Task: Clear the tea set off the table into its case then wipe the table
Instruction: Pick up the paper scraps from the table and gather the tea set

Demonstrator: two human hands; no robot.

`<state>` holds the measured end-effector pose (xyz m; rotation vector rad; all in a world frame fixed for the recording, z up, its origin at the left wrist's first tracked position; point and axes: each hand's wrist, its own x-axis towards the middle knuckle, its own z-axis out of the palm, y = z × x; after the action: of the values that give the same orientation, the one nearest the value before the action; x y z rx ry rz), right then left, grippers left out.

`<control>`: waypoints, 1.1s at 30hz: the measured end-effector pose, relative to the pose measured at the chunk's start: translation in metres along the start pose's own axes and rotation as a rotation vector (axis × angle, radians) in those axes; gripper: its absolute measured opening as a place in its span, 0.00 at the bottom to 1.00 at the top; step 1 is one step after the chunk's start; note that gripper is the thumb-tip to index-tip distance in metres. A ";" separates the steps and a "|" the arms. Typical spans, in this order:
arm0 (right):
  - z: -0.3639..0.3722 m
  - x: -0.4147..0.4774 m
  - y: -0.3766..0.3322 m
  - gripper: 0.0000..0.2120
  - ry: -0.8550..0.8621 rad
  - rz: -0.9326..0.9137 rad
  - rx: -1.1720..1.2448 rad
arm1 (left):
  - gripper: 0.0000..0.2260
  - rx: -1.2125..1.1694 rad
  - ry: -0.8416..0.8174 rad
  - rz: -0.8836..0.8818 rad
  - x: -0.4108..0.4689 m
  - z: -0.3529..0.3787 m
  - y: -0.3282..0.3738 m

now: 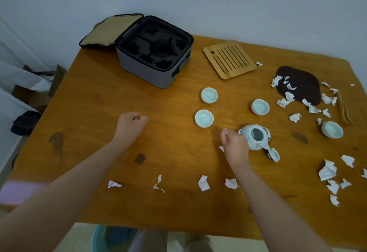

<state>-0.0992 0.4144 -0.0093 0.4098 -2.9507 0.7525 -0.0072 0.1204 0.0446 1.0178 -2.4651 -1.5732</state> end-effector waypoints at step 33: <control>-0.136 -0.149 -0.017 0.22 -0.096 0.338 1.035 | 0.11 -0.304 -0.017 0.116 -0.274 0.163 0.061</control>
<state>0.0485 0.5010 0.0982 -0.0415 -2.4594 2.3188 0.1163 0.4156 0.0974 0.8021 -2.1578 -1.8481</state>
